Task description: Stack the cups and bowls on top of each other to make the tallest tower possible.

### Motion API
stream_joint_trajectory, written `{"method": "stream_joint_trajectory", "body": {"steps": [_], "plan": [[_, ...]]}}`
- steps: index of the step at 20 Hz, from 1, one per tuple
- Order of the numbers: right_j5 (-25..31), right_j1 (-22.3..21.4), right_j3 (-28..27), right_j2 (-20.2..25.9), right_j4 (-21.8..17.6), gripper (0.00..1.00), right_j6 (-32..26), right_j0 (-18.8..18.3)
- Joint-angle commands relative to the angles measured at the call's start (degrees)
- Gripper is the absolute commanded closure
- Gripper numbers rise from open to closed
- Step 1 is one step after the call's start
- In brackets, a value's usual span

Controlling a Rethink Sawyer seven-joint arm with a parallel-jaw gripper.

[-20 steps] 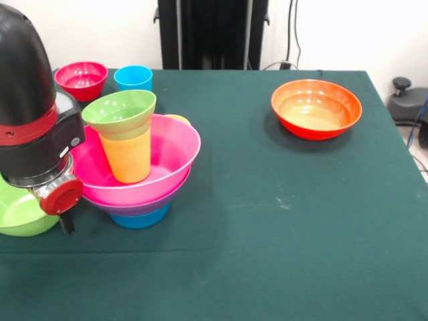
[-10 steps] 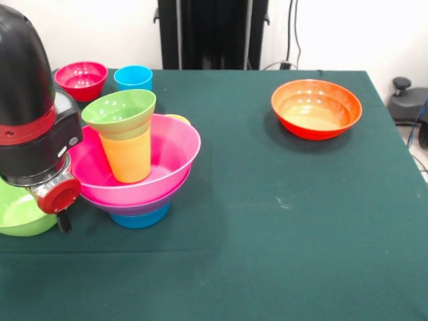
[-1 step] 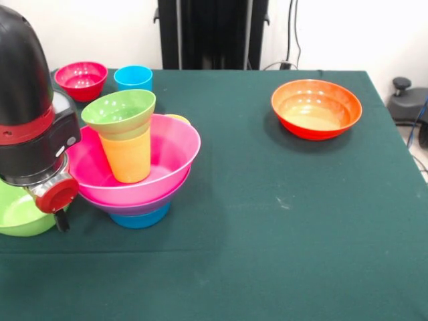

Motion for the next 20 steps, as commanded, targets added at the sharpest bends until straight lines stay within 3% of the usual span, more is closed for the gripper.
{"method": "stream_joint_trajectory", "body": {"steps": [1,11,20], "plan": [[-1.2,-0.5,5.2,4.7,-4.3,0.0,-17.2,-0.8],[-2.9,-1.0,7.3,4.8,-5.4,0.0,-19.5,-2.9],[-6.1,2.0,7.0,6.2,-6.6,0.0,-20.8,-4.6]]}}
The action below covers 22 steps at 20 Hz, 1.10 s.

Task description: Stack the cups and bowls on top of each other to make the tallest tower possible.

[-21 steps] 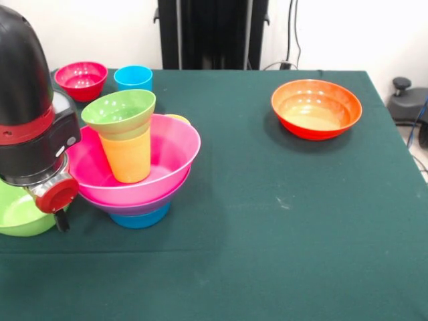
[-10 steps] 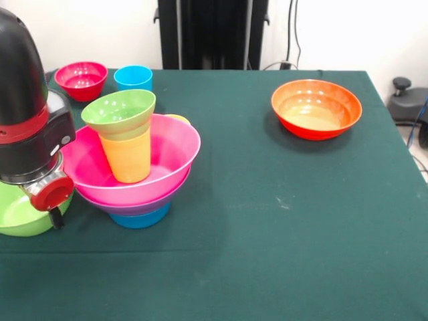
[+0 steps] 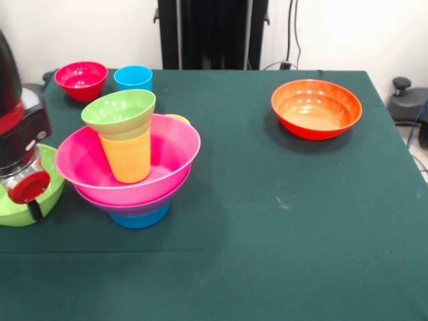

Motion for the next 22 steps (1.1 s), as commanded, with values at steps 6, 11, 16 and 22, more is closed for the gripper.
{"method": "stream_joint_trajectory", "body": {"steps": [6,11,16,22], "plan": [[-6.7,3.8,4.5,6.4,-4.7,0.0,-18.2,-1.6],[-6.9,5.2,2.7,6.9,-4.4,0.0,-18.1,-1.6],[-3.7,5.5,2.1,7.2,-3.4,1.0,-17.1,-1.4],[-2.1,4.3,3.4,6.5,-3.1,1.0,-14.7,-1.2]]}}
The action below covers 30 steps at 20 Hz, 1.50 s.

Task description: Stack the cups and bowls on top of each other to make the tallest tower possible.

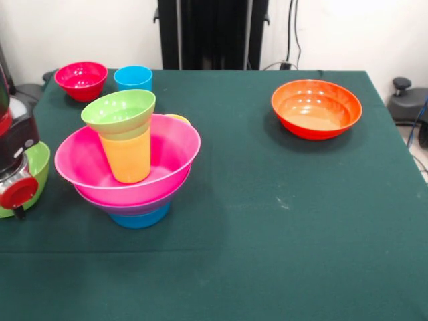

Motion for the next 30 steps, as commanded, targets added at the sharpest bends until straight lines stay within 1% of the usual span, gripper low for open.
{"method": "stream_joint_trajectory", "body": {"steps": [1,10,15,18,22,25,27,30], "plan": [[0.2,2.5,3.8,5.8,-2.5,1.0,-13.1,0.8],[0.8,1.9,4.1,5.9,-2.6,1.0,-13.7,0.7],[1.8,-1.7,7.8,5.0,-2.6,1.0,-13.5,1.0],[4.4,-4.5,9.0,4.4,-2.5,1.0,-14.5,1.1],[6.2,-8.3,11.9,4.0,-2.5,1.0,-15.4,0.7],[7.5,-9.6,12.4,4.0,-2.7,1.0,-16.1,0.4],[8.9,-11.3,13.5,4.0,-2.7,1.0,-16.6,0.2],[11.1,-12.1,12.5,4.1,-3.0,1.0,-16.6,0.3]]}}
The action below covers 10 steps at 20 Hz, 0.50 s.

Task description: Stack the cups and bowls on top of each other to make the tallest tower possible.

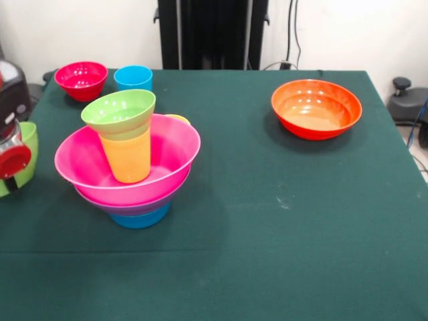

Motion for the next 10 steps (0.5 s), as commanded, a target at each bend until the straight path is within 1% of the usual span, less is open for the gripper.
{"method": "stream_joint_trajectory", "body": {"steps": [1,6,7,10], "plan": [[10.4,-5.3,6.1,4.0,-2.4,1.0,-16.6,0.3],[11.8,-7.1,7.3,4.3,-2.7,1.0,-16.6,0.1],[13.4,-9.2,8.6,4.0,-2.4,1.0,-16.6,0.3],[15.9,-11.5,9.2,3.9,-2.2,1.0,-16.5,0.5]]}}
